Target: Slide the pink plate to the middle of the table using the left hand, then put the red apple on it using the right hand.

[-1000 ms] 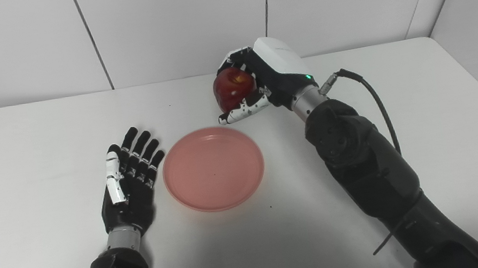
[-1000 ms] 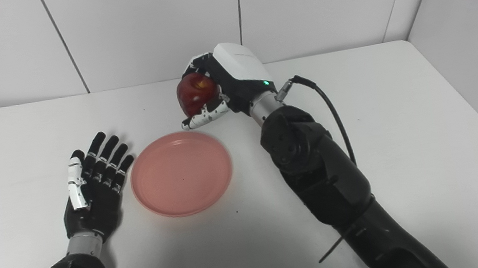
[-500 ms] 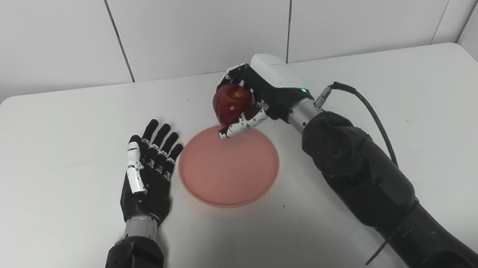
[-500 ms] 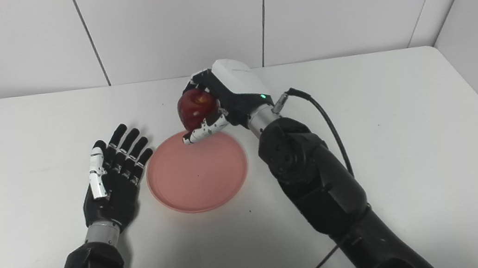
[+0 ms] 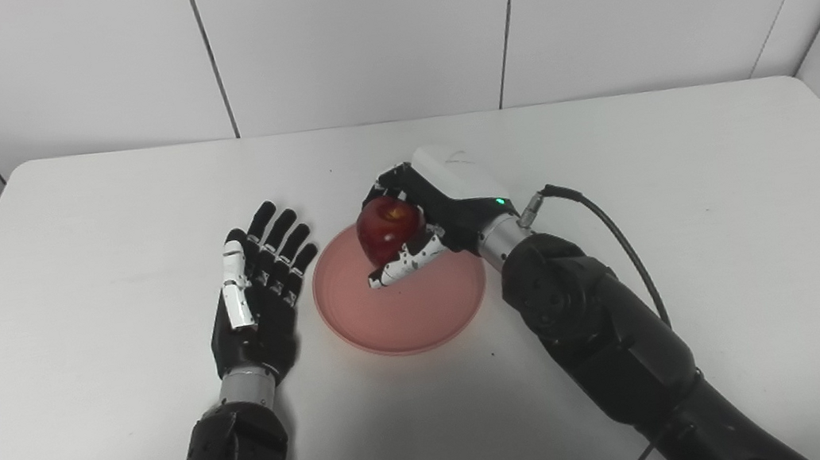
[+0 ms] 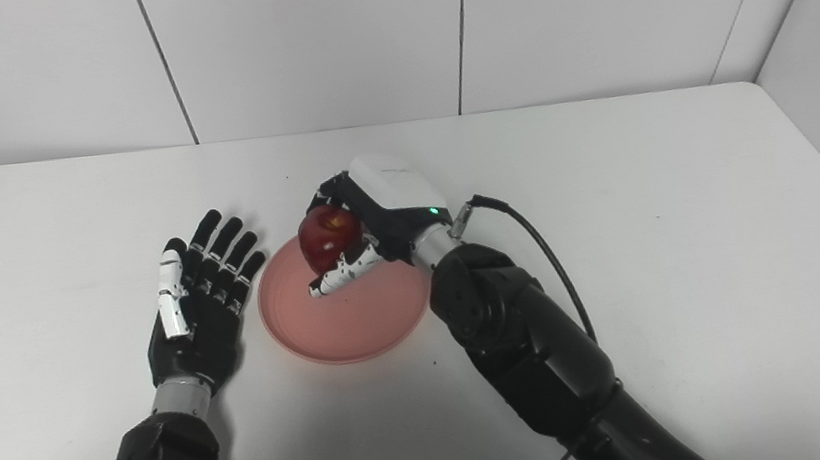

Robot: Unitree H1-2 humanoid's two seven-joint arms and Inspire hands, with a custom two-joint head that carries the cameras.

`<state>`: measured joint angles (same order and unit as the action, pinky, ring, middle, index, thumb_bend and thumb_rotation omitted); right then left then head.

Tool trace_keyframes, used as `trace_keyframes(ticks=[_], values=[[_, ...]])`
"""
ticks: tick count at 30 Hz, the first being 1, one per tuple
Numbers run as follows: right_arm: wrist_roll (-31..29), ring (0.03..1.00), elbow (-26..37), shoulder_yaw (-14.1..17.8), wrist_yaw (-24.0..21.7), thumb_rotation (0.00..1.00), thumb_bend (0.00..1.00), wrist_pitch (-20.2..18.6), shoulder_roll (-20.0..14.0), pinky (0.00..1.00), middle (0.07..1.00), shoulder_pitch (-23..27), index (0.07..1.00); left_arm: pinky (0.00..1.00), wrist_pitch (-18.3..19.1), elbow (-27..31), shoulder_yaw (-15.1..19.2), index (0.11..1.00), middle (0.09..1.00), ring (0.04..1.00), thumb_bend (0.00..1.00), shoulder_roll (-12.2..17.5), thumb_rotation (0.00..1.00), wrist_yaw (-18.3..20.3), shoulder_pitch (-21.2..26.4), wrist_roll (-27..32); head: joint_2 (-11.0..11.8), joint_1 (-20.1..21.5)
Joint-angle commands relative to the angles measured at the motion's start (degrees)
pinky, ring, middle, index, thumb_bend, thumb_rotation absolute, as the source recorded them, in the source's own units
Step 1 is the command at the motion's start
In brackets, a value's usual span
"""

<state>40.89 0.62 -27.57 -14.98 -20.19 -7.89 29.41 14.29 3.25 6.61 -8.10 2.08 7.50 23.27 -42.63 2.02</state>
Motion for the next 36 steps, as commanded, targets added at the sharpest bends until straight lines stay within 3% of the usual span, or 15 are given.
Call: trace_keyframes(ticks=[1,36], values=[[0.61,0.352,1.01,0.13,1.51,0.15,0.51,2.8,0.46,0.25,0.456,1.67,0.487,0.89,-1.85,1.33,-0.24,0.853,0.872,0.878,0.35,-0.35,1.0,0.29,1.51,0.11,-0.02,-0.04],[1.86,0.325,-0.14,-0.9,2.34,0.15,0.51,3.85,-0.44,0.23,0.441,-1.65,0.489,0.89,-1.49,1.65,-0.22,0.859,0.873,0.877,0.35,-0.36,1.0,-0.16,1.61,0.45,0.08,-0.07]])
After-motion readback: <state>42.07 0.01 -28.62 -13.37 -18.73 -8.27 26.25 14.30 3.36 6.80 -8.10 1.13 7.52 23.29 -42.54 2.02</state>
